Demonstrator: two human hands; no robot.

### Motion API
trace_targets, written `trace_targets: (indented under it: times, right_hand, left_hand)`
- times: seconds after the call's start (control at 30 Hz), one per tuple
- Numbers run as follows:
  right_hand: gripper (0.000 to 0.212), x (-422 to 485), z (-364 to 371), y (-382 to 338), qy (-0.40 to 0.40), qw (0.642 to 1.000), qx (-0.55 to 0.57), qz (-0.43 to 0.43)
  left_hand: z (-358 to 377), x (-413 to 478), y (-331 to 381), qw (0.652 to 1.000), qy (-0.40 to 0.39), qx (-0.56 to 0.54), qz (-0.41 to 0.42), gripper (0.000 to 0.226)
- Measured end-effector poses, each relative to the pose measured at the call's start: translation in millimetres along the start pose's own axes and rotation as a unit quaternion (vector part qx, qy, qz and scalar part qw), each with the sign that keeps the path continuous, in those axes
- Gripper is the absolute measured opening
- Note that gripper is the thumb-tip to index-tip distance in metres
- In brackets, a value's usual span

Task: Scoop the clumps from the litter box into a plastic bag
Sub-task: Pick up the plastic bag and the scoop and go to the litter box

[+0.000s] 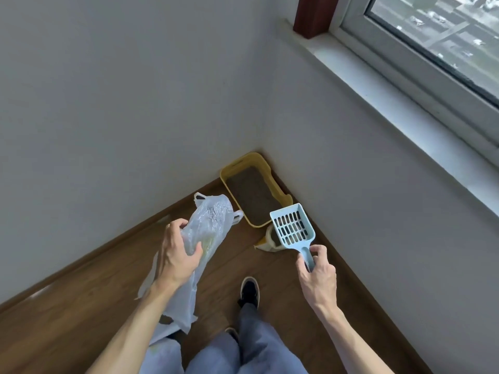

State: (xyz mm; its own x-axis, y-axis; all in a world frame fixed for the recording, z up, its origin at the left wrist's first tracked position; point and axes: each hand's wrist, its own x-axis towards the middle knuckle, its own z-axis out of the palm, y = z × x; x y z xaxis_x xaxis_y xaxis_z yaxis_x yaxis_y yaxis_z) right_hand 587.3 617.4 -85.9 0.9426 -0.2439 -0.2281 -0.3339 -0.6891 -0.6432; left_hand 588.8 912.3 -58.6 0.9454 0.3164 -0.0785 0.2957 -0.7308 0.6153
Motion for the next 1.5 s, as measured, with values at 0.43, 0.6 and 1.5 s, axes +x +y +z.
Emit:
trace_targets:
  times: [0.43,0.6,1.5]
  right_hand:
    - [0.028,82,40,2,-0.024,1.000,0.011,0.008]
    - [0.032,110,71,6,-0.020,0.999,0.037,0.019]
    - [0.019,198,269,56,-0.026,0.993,0.055,0.100]
  left_hand:
    - [51,69,-15,0.998,-0.040,0.028,-0.047,0.060]
    - [83,96,-32,0.996,-0.064,0.029,-0.050,0.058]
    - [202,207,-191,0.996,-0.074,0.034,0.033,0.051]
